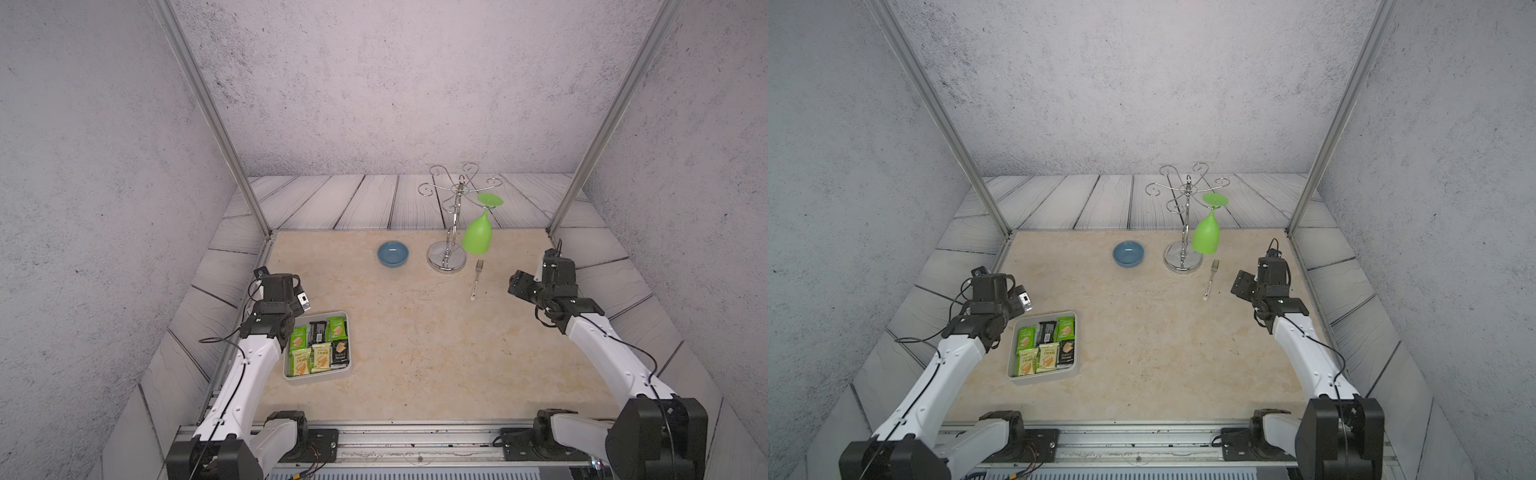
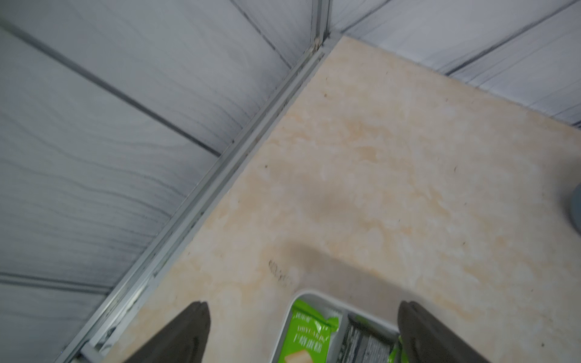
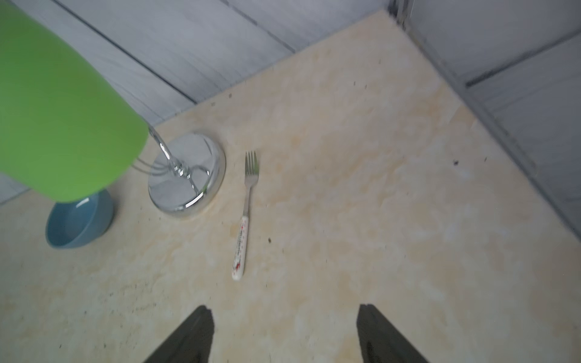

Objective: Take the cookies out of the storage box
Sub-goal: Move the storage box to the center of the board.

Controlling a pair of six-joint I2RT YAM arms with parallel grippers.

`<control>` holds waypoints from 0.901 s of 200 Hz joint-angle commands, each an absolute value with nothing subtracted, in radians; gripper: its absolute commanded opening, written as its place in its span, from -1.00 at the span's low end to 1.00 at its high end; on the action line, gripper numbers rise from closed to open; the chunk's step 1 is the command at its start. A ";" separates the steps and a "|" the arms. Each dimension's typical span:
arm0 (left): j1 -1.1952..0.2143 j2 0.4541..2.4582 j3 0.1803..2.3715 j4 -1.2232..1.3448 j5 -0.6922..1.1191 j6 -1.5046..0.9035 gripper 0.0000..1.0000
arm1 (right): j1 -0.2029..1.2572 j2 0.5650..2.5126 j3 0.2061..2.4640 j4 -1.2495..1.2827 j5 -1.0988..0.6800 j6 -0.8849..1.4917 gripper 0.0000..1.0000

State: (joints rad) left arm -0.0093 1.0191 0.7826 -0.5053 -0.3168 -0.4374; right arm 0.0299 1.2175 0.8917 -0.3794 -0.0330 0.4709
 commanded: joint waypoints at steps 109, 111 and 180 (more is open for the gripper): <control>0.142 1.201 0.776 -0.751 -0.124 -0.411 0.37 | 0.116 1.155 0.866 -0.742 -0.202 0.538 0.29; 0.147 1.205 0.778 -0.749 -0.117 -0.406 0.36 | 0.116 1.155 0.869 -0.743 -0.200 0.538 0.29; 0.191 1.307 0.815 -0.717 -0.024 -0.318 -0.06 | 0.117 1.205 0.912 -0.701 -0.187 0.566 0.27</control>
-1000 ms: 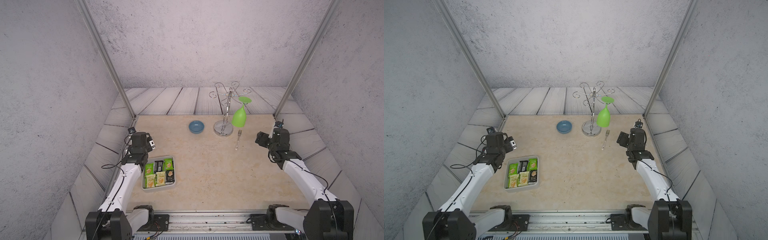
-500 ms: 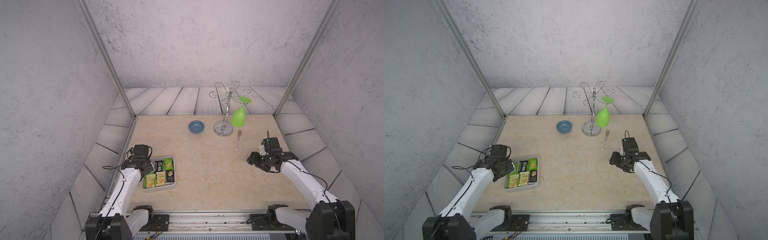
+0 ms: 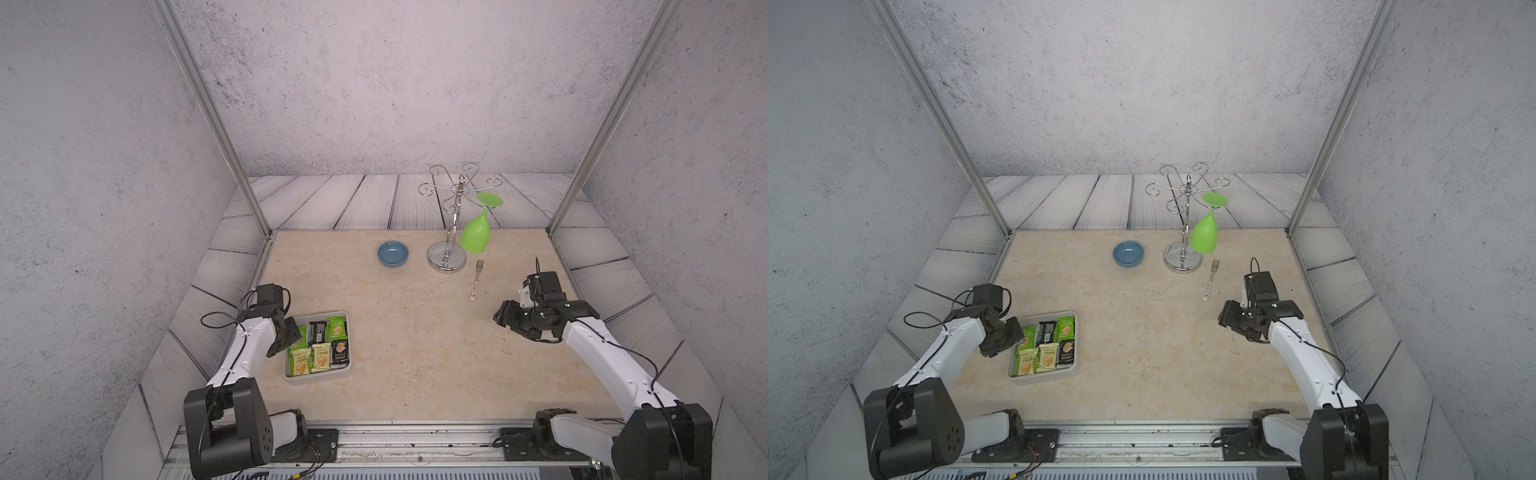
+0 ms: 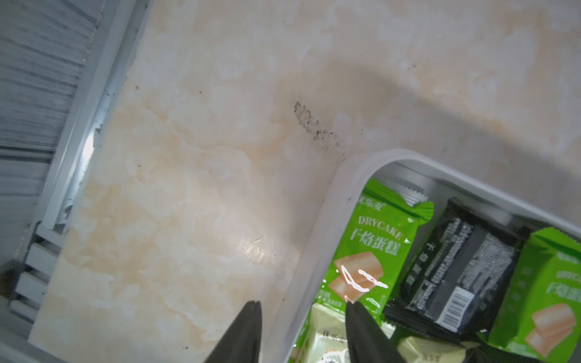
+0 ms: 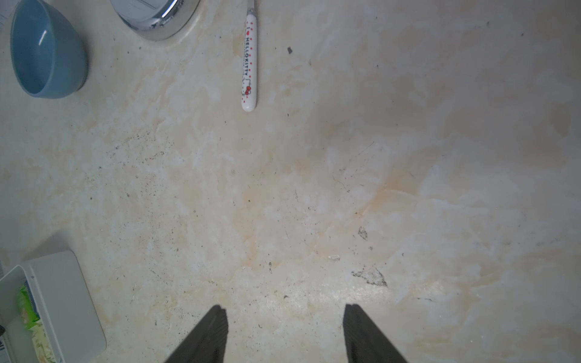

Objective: Take the cookies out of the storage box
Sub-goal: Move the storage box to the center of the board.

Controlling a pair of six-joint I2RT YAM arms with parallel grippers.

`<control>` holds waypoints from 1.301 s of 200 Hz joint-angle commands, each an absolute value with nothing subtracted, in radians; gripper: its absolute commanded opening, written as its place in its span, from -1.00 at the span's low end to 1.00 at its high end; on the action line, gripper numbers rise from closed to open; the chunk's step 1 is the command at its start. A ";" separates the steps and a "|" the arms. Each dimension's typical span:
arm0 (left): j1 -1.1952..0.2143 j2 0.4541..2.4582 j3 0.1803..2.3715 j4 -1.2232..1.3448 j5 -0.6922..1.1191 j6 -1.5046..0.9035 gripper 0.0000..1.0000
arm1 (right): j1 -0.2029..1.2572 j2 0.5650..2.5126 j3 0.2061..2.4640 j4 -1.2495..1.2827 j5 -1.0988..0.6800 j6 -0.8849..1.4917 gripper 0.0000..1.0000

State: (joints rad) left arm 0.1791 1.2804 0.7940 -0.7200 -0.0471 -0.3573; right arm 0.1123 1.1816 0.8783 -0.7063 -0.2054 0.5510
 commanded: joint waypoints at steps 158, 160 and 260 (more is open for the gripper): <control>0.196 1.408 0.842 -0.675 0.060 -0.324 -1.00 | 0.118 1.170 0.921 -0.728 -0.142 0.577 0.21; 0.196 1.408 0.843 -0.676 0.063 -0.326 -1.00 | 0.117 1.169 0.923 -0.730 -0.141 0.577 0.21; -0.034 1.449 0.926 -0.573 0.092 -0.476 -1.00 | 0.118 1.170 0.939 -0.811 -0.156 0.533 0.19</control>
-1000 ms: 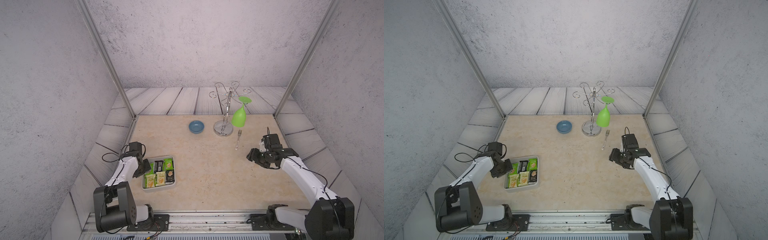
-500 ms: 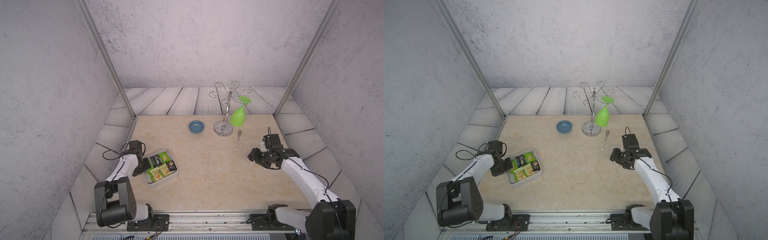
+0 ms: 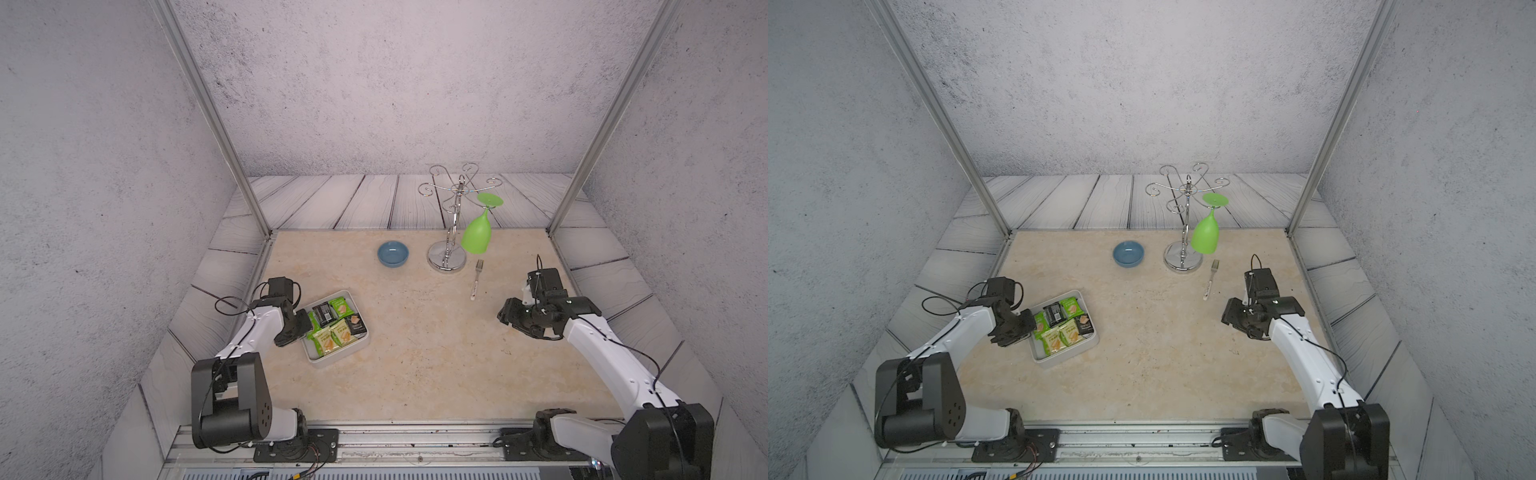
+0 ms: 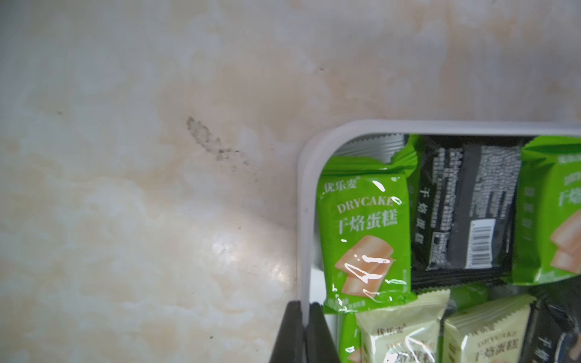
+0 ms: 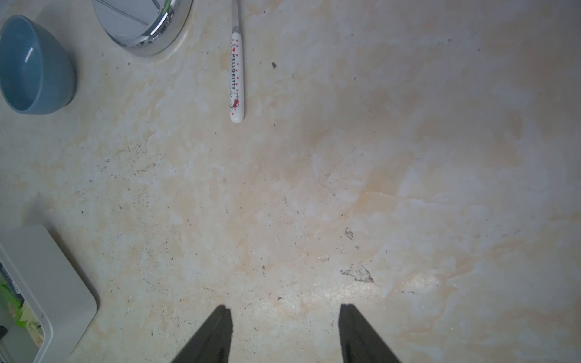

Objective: Take the cookies out of the storage box
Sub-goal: Move the storage box to the center of the board.

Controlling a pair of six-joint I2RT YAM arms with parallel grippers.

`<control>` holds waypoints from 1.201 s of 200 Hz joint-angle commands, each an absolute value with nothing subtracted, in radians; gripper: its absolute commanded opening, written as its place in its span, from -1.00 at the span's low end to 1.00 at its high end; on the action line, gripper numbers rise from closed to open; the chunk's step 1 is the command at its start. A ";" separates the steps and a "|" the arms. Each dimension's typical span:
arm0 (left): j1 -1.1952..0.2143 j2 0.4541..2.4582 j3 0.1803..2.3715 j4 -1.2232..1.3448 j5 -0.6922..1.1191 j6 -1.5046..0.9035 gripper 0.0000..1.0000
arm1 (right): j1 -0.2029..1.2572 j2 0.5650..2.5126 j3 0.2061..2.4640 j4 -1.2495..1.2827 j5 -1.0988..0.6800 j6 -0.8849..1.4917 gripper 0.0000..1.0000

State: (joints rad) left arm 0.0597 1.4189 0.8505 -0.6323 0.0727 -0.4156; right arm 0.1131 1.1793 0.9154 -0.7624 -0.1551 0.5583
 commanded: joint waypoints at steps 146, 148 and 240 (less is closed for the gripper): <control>-0.454 1.996 1.484 -0.624 0.027 -0.641 -1.00 | 0.118 1.125 0.884 -0.882 -0.150 0.520 0.19; -0.457 1.999 1.488 -0.625 0.026 -0.643 -1.00 | 0.117 1.124 0.882 -0.882 -0.151 0.520 0.19; -0.515 2.033 1.529 -0.656 0.073 -0.684 -0.88 | 0.126 1.161 0.888 -0.820 -0.231 0.525 0.17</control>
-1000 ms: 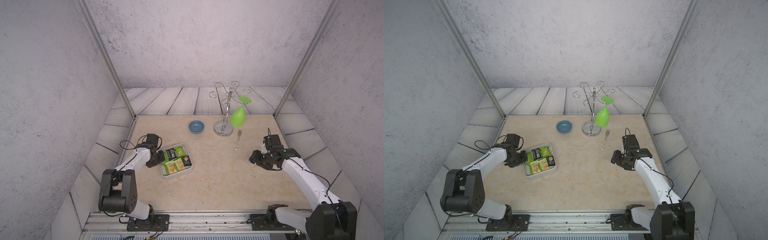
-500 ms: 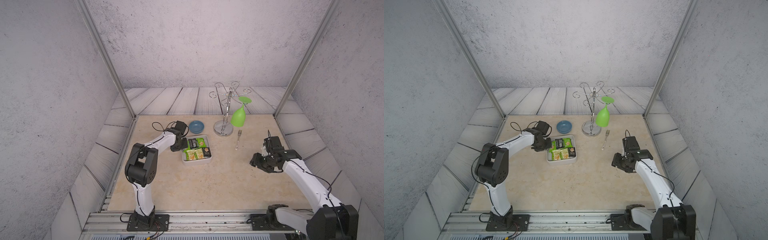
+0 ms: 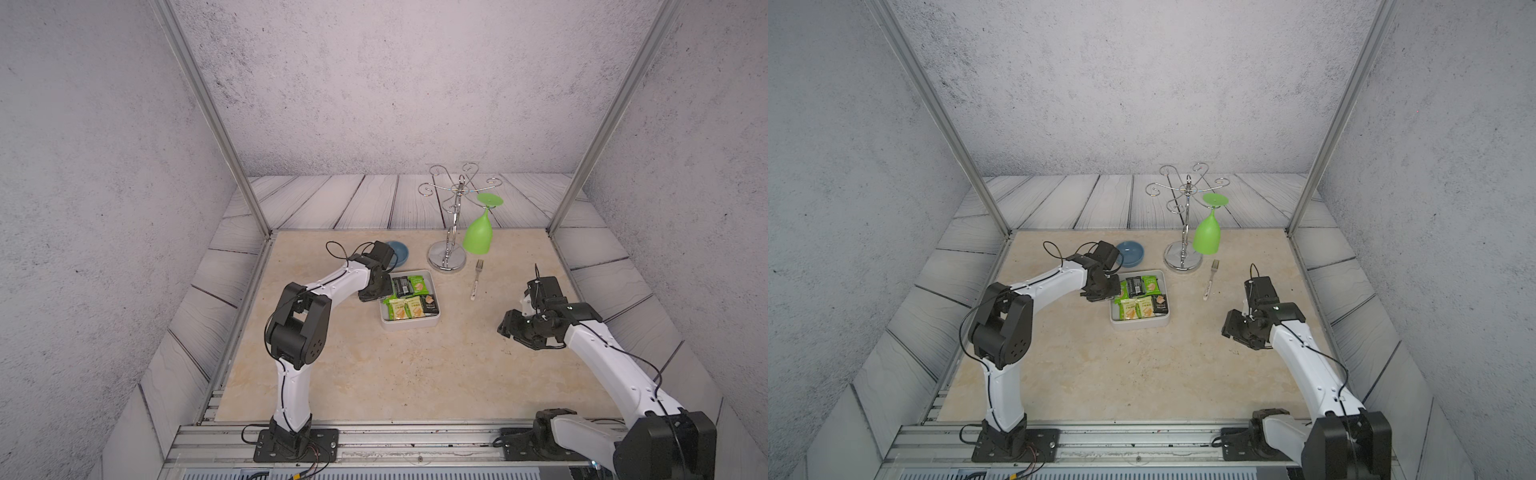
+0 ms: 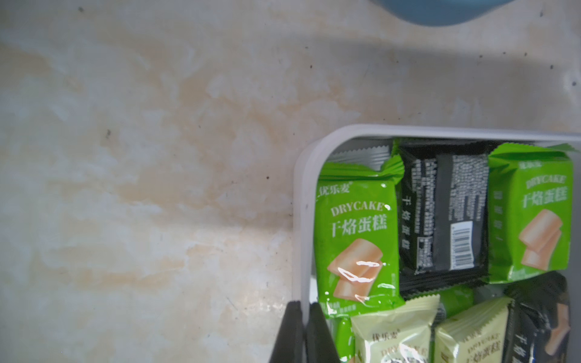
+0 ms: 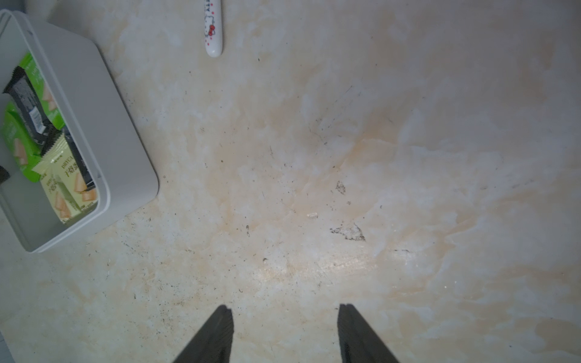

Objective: Take the cookies out of the storage box
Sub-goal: Move the storage box to the center of the board, then pick up the cookie from the storage box.

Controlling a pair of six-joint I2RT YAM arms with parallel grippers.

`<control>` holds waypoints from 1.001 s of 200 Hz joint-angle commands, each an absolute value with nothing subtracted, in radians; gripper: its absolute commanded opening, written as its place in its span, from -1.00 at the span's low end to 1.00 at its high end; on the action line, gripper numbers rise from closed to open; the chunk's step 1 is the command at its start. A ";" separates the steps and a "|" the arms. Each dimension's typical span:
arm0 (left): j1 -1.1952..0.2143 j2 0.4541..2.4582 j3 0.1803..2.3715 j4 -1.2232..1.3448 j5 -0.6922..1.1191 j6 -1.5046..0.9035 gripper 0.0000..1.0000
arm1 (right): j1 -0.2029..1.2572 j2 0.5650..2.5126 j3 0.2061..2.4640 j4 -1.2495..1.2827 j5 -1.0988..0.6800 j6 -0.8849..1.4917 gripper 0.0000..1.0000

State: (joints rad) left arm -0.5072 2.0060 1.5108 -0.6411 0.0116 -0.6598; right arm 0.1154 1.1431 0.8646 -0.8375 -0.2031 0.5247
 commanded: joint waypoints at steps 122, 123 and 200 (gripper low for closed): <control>-0.385 1.743 1.315 -0.579 0.228 -0.614 0.66 | 0.450 1.560 1.268 -0.766 -0.106 0.581 0.18; -0.383 1.741 1.311 -0.577 0.229 -0.614 0.66 | 0.450 1.565 1.271 -0.766 -0.106 0.580 0.18; -0.259 1.638 1.187 -0.539 0.431 -0.558 0.63 | 0.517 1.904 1.634 -0.816 -0.093 0.520 0.22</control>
